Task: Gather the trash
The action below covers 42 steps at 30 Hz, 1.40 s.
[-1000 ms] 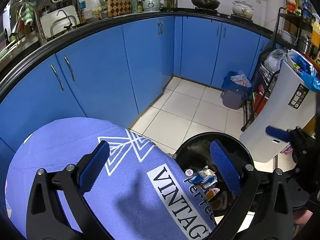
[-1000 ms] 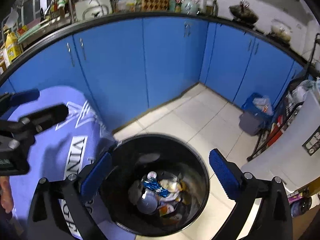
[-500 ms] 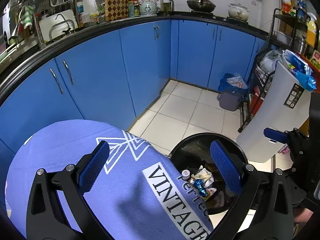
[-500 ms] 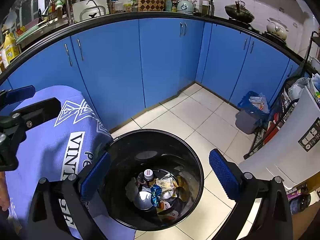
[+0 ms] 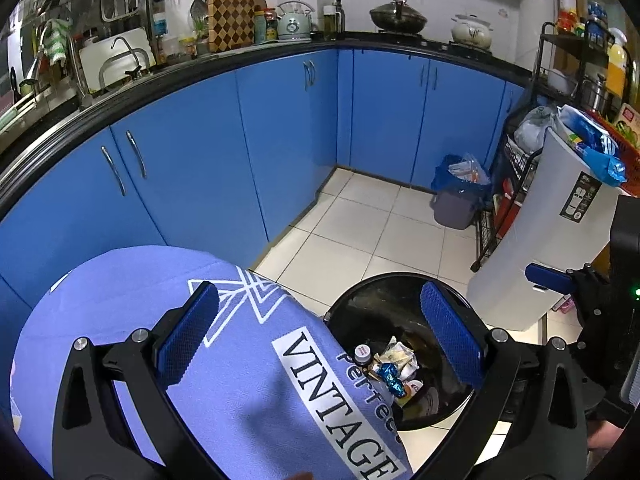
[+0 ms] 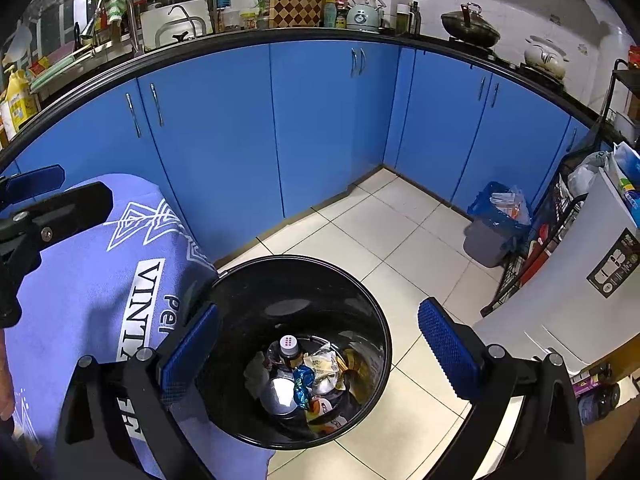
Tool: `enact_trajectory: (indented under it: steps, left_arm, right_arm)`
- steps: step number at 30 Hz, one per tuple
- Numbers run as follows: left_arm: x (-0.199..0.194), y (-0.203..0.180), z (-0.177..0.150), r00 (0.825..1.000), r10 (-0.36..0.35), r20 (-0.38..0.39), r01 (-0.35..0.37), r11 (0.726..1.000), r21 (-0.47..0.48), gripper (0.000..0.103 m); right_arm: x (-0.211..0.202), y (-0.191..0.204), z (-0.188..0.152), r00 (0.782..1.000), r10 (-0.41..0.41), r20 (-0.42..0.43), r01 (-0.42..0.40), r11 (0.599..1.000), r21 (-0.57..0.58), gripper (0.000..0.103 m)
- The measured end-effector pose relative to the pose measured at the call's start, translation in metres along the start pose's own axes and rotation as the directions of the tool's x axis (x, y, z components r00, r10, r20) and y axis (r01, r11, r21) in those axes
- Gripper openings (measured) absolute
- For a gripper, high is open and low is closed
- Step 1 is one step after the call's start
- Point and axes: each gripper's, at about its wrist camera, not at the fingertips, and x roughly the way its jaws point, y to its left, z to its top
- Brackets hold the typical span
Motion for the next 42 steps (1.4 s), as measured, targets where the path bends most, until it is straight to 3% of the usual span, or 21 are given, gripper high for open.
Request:
enact_trajectory:
  steps: [16,25,30,42]
  left_arm:
    - [0.000,-0.001,-0.002,0.997,-0.061,-0.057,0.058,0.997,-0.045,0.100]
    - [-0.004,0.001,-0.001,0.997,-0.061,-0.053,0.058,0.997,-0.050,0.100]
    - [-0.006,0.008,-0.002,0.994,-0.100,-0.038,0.096,0.991,-0.096,0.100]
    - [-0.006,-0.003,-0.003,0.998,-0.053,-0.037,0.052,0.998,-0.034,0.100]
  right_arm:
    - [-0.010,-0.003,-0.003,1.000,-0.005,0.005,0.005,1.000,-0.001,0.096]
    - [-0.011,-0.002,-0.005,1.000,-0.008,-0.003,0.008,1.000,-0.010,0.096]
    - [-0.011,0.000,-0.005,1.000,-0.018,-0.001,0.018,1.000,-0.021,0.096]
    - [-0.009,0.002,-0.006,1.000,-0.022,0.000,0.022,0.999,-0.029,0.096]
